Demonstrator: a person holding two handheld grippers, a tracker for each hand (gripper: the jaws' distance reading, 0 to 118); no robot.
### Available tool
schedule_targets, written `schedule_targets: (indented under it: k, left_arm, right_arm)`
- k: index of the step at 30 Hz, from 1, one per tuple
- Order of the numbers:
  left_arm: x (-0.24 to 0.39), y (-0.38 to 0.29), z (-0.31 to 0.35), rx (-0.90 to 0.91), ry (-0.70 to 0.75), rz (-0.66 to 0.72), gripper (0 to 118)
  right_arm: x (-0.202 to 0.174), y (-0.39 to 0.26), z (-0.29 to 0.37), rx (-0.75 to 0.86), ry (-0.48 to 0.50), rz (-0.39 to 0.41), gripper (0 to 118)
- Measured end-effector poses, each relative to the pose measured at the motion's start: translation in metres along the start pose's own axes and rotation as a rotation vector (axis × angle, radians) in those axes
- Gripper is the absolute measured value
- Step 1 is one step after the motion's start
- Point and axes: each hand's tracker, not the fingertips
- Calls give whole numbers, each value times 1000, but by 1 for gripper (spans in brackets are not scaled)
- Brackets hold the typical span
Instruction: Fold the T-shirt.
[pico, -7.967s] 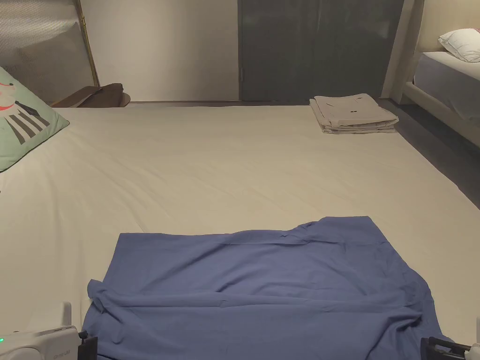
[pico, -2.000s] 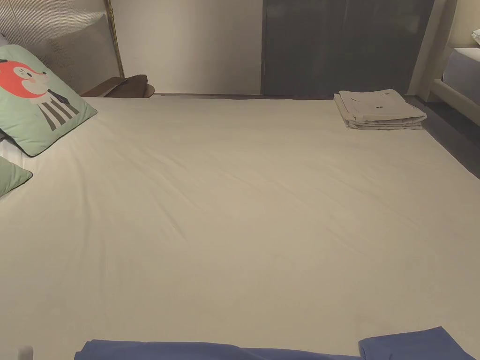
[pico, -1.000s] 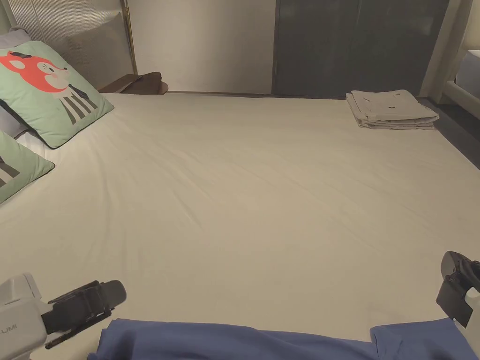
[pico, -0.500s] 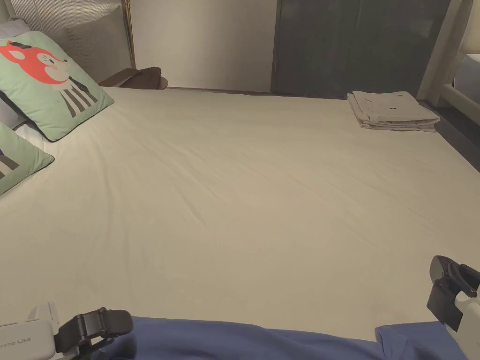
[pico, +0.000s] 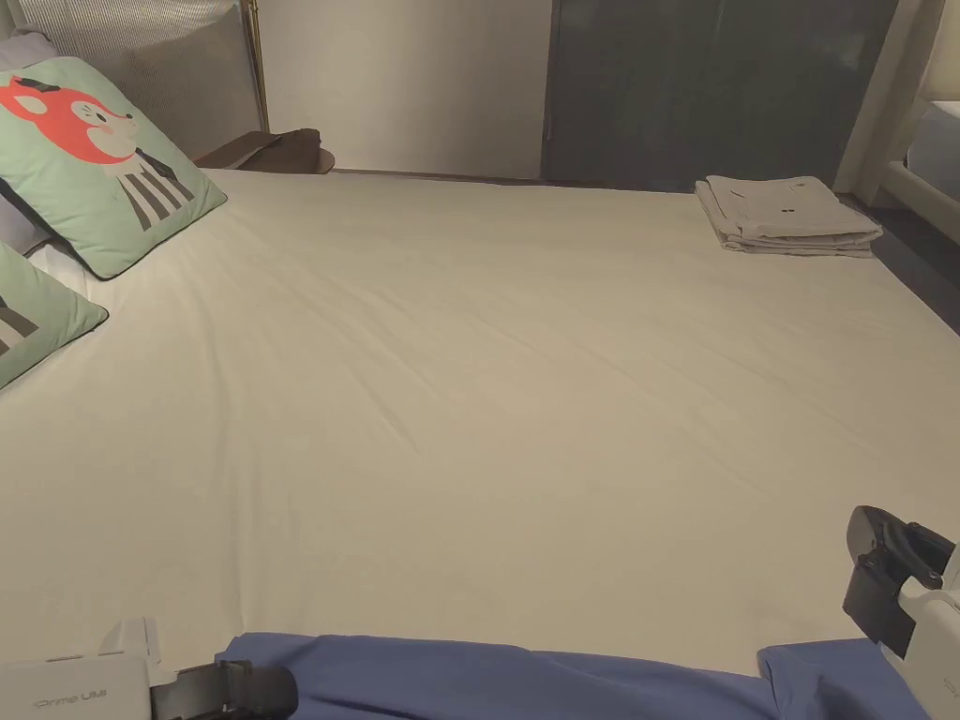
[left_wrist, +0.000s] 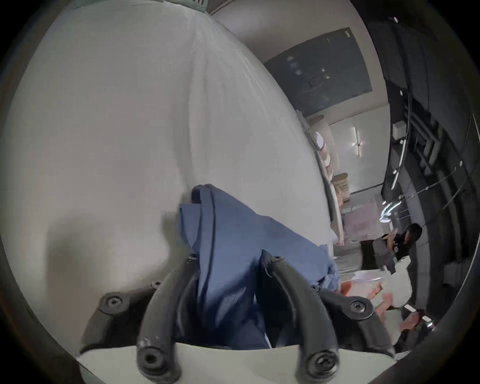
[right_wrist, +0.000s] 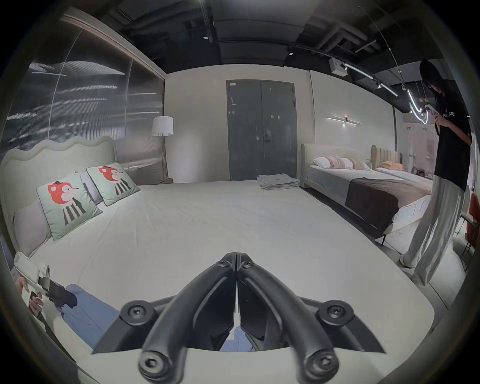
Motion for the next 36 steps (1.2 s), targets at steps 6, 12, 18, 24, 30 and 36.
schedule_targets:
  k: [6, 12, 18, 24, 30, 36]
  left_arm:
    - [-22, 13, 11, -5, 31, -33, 15]
    - [-53, 42, 46, 23, 57, -25, 8]
    - [-79, 60, 84, 67, 129, -8, 8]
    - [-88, 71, 124, 182, 234, 60, 8]
    - [-49, 51, 138, 199, 220, 3, 8]
    - [11, 32, 106, 89, 93, -114, 8]
  right_arm:
    - [-4, 1, 1, -3, -2, 3, 0]
    - [-5, 7, 2, 15, -8, 3, 0]
    - [-11, 10, 1, 24, 2, 3, 0]
    - [-14, 10, 2, 26, 17, 4, 0]
    - [-20, 9, -1, 26, 38, 0, 0]
    - [-23, 11, 0, 28, 56, -3, 0]
